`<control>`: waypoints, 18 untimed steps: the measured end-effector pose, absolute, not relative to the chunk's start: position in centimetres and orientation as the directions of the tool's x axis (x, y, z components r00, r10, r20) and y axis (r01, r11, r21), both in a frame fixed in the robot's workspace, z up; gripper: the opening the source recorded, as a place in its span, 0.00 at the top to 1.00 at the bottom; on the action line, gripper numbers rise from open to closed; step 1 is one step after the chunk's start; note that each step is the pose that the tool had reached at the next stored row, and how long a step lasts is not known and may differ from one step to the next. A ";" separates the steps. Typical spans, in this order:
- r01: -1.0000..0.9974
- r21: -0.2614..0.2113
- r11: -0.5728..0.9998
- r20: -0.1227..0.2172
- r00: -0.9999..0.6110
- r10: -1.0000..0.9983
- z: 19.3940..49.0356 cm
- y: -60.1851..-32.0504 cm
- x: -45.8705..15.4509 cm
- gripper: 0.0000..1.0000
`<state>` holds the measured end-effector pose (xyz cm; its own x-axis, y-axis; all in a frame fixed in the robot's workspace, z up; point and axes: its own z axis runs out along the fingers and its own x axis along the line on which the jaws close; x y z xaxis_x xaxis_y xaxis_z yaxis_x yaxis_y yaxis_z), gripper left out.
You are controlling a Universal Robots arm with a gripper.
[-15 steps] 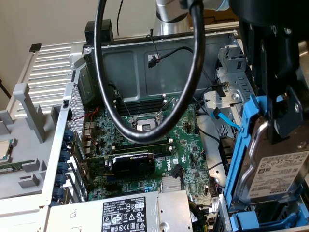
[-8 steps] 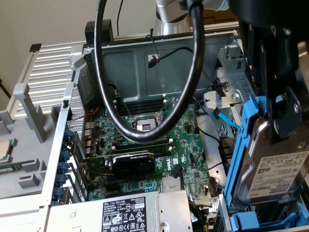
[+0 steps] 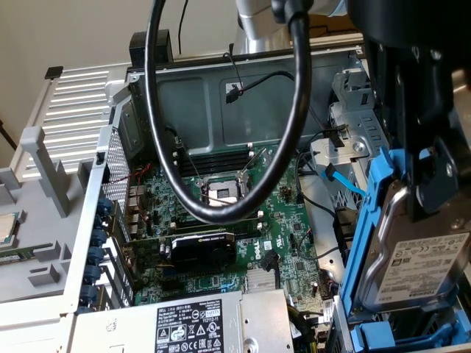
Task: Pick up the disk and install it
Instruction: 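Insert the disk into the insertion slot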
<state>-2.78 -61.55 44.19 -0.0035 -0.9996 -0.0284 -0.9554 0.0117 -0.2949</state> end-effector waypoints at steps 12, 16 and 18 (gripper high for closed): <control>-0.955 -0.295 0.012 -0.030 -0.004 -1.000 44.2 -61.5 -2.8 0.63; -0.955 -0.296 0.012 -0.030 -0.003 -1.000 44.2 -61.5 -2.8 0.63; -0.955 -0.296 0.012 -0.030 -0.003 -1.000 44.2 -61.5 -2.8 0.63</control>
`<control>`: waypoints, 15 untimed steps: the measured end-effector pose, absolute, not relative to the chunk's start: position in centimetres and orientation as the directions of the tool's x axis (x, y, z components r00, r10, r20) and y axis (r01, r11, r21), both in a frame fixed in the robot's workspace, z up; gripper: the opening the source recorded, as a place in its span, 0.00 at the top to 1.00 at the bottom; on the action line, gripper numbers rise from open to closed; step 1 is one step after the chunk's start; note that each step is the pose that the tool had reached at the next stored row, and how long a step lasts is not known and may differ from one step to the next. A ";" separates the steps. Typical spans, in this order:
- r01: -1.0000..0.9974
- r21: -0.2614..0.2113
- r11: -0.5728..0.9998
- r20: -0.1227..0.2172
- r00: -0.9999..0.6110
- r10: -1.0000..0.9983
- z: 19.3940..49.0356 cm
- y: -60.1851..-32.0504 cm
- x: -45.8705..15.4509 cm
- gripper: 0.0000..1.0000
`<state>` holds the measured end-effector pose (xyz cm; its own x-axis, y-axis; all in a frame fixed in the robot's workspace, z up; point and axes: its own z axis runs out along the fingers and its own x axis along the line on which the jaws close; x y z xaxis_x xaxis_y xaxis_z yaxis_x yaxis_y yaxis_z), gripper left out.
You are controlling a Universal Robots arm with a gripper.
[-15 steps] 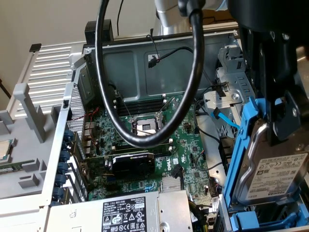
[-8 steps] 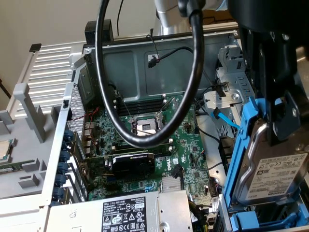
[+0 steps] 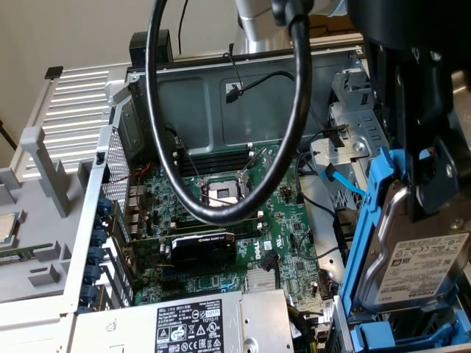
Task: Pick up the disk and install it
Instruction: 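Insert the disk into the insertion slot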
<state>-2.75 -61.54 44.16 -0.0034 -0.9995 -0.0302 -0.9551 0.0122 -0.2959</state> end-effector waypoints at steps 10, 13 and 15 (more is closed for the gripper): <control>-0.955 -0.296 0.012 -0.030 -0.003 -1.000 44.1 -61.5 -2.7 0.63; -0.955 -0.296 0.012 -0.031 -0.003 -1.000 44.1 -61.5 -2.7 0.63; -0.955 -0.296 0.012 -0.030 -0.003 -1.000 44.0 -61.5 -2.7 0.63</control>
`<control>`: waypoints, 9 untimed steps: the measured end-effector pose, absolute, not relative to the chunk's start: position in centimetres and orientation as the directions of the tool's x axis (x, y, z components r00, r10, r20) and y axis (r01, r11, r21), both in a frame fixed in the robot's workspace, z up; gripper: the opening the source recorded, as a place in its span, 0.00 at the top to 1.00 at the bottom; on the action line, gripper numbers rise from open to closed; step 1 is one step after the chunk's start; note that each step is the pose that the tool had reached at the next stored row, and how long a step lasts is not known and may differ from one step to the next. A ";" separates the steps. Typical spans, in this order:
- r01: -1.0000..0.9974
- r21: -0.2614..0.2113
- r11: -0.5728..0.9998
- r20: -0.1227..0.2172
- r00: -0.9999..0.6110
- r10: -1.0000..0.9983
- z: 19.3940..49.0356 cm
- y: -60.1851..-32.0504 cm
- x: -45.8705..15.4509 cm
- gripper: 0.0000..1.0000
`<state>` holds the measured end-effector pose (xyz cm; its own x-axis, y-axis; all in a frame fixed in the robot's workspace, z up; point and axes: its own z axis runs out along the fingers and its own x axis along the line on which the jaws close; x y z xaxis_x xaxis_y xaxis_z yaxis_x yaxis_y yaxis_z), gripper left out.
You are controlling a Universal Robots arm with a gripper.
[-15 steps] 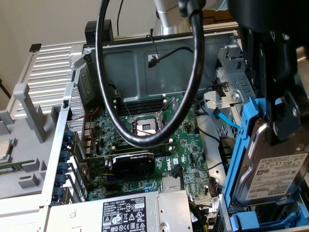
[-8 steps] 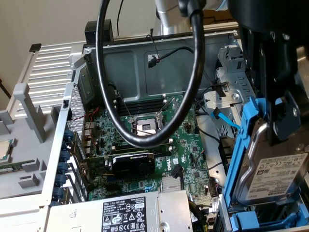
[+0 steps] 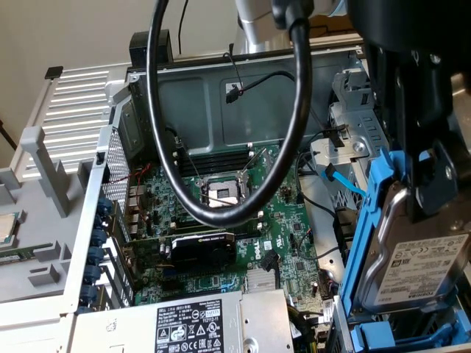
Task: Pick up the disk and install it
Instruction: 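Insert the disk into the insertion slot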
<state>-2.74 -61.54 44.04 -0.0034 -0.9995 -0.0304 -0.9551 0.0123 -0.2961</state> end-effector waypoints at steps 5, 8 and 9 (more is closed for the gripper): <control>-0.955 -0.296 0.012 -0.031 -0.003 -1.000 44.0 -61.5 -2.7 0.63; -0.955 -0.296 0.012 -0.031 -0.003 -1.000 44.0 -61.5 -2.6 0.63; -0.955 -0.296 0.012 -0.031 -0.003 -1.000 44.0 -61.5 -2.6 0.63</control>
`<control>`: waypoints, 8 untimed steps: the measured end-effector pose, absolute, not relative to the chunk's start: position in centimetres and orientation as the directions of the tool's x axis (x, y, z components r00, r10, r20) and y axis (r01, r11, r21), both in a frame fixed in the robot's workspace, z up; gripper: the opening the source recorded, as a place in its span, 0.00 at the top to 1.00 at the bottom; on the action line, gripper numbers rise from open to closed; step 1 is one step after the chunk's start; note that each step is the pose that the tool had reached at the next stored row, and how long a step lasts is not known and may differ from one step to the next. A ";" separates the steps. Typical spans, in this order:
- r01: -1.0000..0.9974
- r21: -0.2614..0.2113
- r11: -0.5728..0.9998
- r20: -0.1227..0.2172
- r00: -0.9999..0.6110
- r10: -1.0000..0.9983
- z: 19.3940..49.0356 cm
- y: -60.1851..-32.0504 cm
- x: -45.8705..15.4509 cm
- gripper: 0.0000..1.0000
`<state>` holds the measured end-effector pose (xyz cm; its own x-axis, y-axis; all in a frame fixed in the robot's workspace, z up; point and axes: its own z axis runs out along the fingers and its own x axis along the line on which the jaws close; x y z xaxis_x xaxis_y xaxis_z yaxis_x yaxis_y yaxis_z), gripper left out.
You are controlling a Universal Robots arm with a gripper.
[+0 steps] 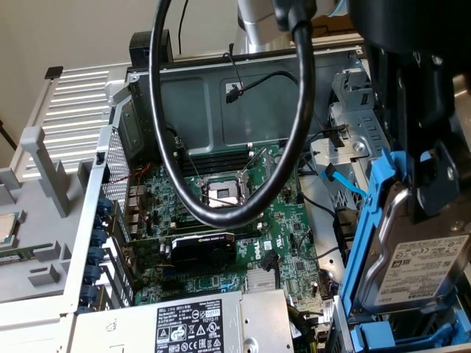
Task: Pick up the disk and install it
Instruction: 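Insert the disk into the insertion slot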
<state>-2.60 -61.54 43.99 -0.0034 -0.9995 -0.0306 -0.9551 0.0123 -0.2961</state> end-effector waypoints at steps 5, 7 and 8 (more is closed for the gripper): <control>-0.955 -0.296 0.012 -0.030 -0.003 -1.000 44.0 -61.5 -2.6 0.63; -0.955 -0.296 0.012 -0.031 -0.003 -1.000 44.0 -61.5 -2.6 0.63; -0.955 -0.297 0.012 -0.031 -0.003 -1.000 44.0 -61.5 -2.7 0.63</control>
<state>-2.66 -61.53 43.99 -0.0032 -0.9995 -0.0306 -0.9548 0.0122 -0.2971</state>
